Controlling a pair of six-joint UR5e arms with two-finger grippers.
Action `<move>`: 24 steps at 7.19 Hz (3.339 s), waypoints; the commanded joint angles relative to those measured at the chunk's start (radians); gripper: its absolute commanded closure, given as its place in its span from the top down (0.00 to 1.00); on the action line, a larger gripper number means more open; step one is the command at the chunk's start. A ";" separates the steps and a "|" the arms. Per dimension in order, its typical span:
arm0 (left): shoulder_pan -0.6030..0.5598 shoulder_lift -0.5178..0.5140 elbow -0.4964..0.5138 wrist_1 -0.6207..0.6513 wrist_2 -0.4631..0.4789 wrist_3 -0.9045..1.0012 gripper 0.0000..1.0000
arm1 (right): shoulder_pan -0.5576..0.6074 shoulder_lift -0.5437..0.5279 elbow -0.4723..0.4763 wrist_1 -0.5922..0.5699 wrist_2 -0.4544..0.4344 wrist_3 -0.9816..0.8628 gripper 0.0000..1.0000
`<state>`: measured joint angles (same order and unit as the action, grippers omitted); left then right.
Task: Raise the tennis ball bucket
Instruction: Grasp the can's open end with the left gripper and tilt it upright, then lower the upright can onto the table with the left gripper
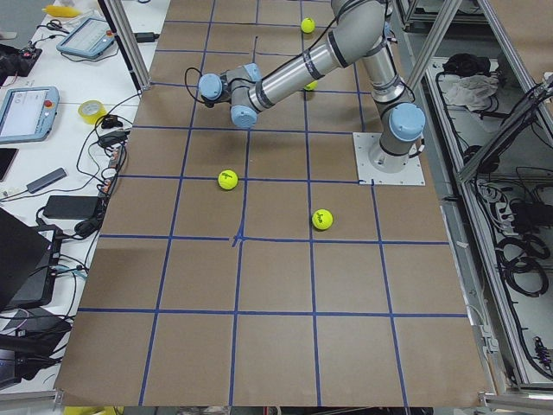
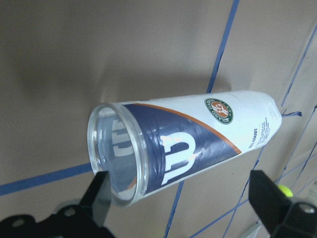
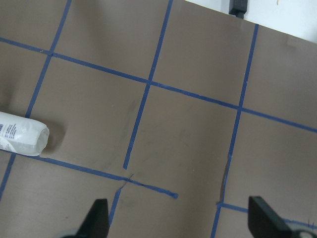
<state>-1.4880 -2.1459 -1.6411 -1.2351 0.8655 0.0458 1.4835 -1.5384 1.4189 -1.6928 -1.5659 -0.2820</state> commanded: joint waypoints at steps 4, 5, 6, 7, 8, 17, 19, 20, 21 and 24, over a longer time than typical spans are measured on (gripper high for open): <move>-0.011 0.078 0.013 0.017 0.001 -0.105 0.00 | 0.035 -0.034 0.006 0.096 0.090 0.286 1.00; -0.029 0.121 0.042 0.020 0.012 -0.229 0.00 | 0.078 -0.034 0.006 0.093 0.042 0.303 1.00; -0.053 0.154 0.079 0.011 0.042 -0.277 0.00 | 0.107 -0.031 0.009 0.093 -0.062 0.304 1.00; -0.079 0.179 0.110 0.011 0.132 -0.309 0.00 | 0.110 -0.025 0.014 0.093 -0.060 0.300 1.00; -0.109 0.202 0.147 0.008 0.241 -0.363 0.00 | 0.110 -0.023 0.015 0.096 -0.066 0.300 1.00; -0.344 0.063 0.268 0.151 0.846 -0.153 0.00 | 0.101 -0.028 0.061 0.088 -0.066 0.300 1.00; -0.344 0.061 0.268 0.151 0.846 -0.138 0.97 | 0.103 -0.028 0.061 0.087 -0.065 0.300 1.00; -0.339 0.069 0.270 0.149 0.846 -0.138 1.00 | 0.103 -0.028 0.061 0.087 -0.065 0.300 1.00; -0.339 0.090 0.273 0.149 0.848 -0.145 1.00 | 0.101 -0.028 0.061 0.087 -0.071 0.300 1.00; -0.340 0.167 0.303 0.134 0.850 -0.155 1.00 | 0.100 -0.028 0.061 0.087 -0.078 0.300 1.00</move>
<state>-1.8250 -2.0150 -1.3461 -1.0957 1.7159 -0.1023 1.5842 -1.5667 1.4803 -1.6057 -1.6412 0.0184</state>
